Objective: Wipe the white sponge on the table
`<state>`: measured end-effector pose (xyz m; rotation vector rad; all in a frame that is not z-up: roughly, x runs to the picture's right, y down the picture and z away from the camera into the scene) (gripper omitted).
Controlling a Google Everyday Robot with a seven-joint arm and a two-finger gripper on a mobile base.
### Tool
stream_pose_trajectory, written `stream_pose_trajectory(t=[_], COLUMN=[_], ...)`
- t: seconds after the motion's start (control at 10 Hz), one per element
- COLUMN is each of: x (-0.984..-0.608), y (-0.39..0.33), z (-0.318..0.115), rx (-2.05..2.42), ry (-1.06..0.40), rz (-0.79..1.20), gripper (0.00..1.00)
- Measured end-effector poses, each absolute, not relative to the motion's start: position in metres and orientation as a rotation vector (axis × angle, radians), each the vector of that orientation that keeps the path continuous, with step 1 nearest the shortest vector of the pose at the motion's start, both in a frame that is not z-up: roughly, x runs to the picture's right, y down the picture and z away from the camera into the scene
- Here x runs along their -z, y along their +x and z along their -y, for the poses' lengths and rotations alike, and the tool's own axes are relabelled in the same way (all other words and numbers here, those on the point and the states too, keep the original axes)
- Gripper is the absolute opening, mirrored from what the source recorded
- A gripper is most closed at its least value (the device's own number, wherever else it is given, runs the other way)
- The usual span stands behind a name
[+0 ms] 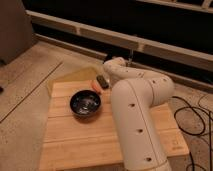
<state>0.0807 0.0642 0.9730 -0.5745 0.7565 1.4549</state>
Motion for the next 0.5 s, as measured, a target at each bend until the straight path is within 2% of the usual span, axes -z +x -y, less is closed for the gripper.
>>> stream_pose_trajectory(t=[0.3,0.5], x=[-0.982,-0.981], y=[0.053,0.033], z=[-0.041,-0.042], rx=[-1.39,-1.383], ry=[-0.564,-0.597], rz=[-0.68,-0.638], gripper=[0.0,0.0])
